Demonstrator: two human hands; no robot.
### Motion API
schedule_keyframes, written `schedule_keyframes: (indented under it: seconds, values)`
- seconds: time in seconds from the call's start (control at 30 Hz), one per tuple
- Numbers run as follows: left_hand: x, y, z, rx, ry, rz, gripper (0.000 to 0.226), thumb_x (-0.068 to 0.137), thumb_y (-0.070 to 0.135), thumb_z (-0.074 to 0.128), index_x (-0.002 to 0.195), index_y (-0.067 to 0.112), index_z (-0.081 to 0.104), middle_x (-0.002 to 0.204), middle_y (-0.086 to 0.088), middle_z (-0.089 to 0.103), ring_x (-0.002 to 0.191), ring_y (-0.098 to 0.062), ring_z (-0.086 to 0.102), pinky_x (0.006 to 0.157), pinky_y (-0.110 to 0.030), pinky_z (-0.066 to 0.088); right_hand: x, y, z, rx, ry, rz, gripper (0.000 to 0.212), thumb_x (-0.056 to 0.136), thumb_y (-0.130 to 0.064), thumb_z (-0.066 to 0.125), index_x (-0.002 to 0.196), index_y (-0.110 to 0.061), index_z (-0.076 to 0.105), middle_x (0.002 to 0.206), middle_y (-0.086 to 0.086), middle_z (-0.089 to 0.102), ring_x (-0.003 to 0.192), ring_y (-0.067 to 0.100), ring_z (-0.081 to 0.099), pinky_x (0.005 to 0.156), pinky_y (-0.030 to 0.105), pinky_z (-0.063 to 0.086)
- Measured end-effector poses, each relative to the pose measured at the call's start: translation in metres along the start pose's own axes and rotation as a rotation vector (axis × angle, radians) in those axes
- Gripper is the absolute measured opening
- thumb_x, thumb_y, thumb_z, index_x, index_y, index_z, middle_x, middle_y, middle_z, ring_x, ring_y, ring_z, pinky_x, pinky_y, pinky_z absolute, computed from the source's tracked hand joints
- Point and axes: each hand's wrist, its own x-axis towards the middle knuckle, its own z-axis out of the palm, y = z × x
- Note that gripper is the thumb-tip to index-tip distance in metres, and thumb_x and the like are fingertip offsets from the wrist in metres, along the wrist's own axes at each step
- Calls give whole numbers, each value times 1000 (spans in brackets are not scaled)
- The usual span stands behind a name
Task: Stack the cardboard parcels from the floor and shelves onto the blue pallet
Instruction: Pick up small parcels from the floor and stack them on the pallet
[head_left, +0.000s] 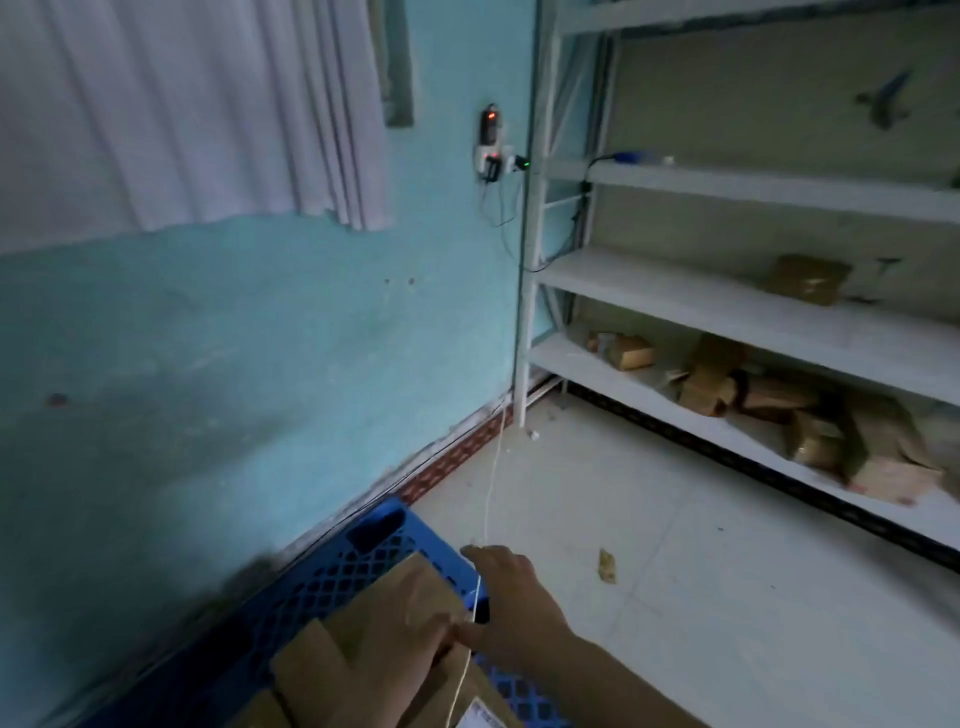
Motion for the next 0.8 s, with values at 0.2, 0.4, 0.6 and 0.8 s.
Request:
schedule_keyframes:
  seconds: [0.2,0.4,0.6,0.8]
  values:
    - [-87,103,85,104,-361,152,56,90,26,58,140,27,34,142,-3,35,125,-20,42,105,-40,39,-157,76,-61,188,335,299,76,84,-40,65,146,-27,25,147,-3,32,137,23,28,110,33,31]
    - [-197,167,200,304,-587,452,59,87,27,59,141,30,33,144,-1,35,134,-21,36,107,-36,35,-334,156,-81,349,623,623,78,80,-38,70,145,-24,29,146,-1,36,133,22,34,103,34,39]
    - [-316,204,343,453,-895,581,63,83,25,63,139,29,36,142,-1,39,130,-20,41,102,-30,36,-520,240,-63,490,828,976,80,76,-36,74,143,-23,33,143,3,40,133,20,37,106,32,37]
    - [-454,220,475,610,-1192,753,62,80,23,62,137,31,40,140,-4,42,126,-24,44,103,-34,39,-691,281,-15,637,1002,1329,79,76,-35,74,142,-24,34,142,1,41,132,19,38,106,30,36]
